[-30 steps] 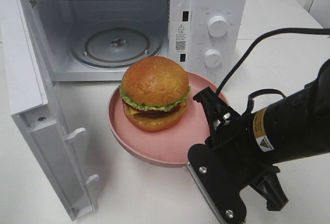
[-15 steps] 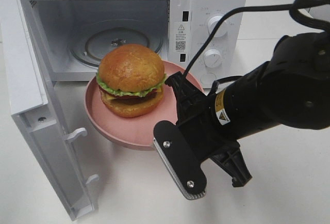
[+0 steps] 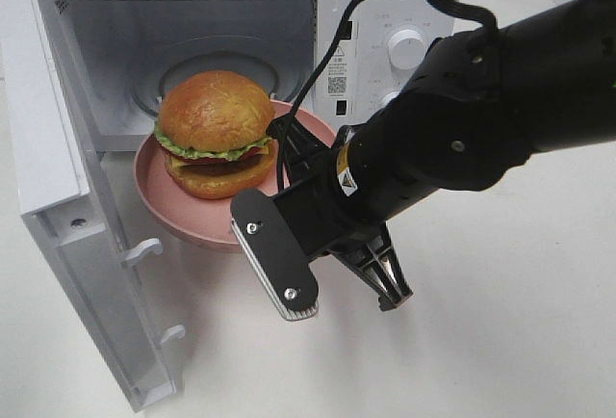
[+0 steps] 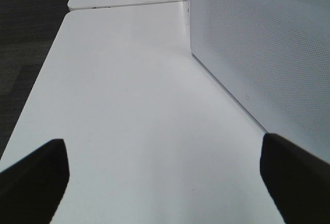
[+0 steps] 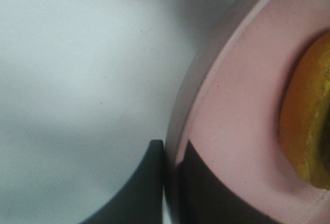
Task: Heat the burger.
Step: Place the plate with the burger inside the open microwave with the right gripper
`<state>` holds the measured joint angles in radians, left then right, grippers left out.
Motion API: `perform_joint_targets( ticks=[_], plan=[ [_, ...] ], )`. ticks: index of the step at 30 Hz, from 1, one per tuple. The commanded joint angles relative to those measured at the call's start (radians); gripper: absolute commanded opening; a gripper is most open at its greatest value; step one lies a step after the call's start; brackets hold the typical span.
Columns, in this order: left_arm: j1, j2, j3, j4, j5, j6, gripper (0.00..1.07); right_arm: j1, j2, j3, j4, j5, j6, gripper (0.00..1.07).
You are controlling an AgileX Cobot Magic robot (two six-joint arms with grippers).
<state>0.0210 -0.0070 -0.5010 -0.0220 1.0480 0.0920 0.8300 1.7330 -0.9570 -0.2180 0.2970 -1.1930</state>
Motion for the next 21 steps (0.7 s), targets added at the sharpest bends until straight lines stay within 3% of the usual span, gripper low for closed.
perform_joint_targets(
  ticks=[1, 21],
  plan=[
    [0.001, -0.018, 0.003, 0.001, -0.009, -0.004, 0.93, -0.006, 0.008, -0.048, -0.003, -0.037, 0.012, 0.0],
    [0.001, -0.018, 0.003, 0.001, -0.009, -0.004, 0.93, -0.052, 0.201, -0.325, 0.004, 0.054, 0.061, 0.0]
  ],
)
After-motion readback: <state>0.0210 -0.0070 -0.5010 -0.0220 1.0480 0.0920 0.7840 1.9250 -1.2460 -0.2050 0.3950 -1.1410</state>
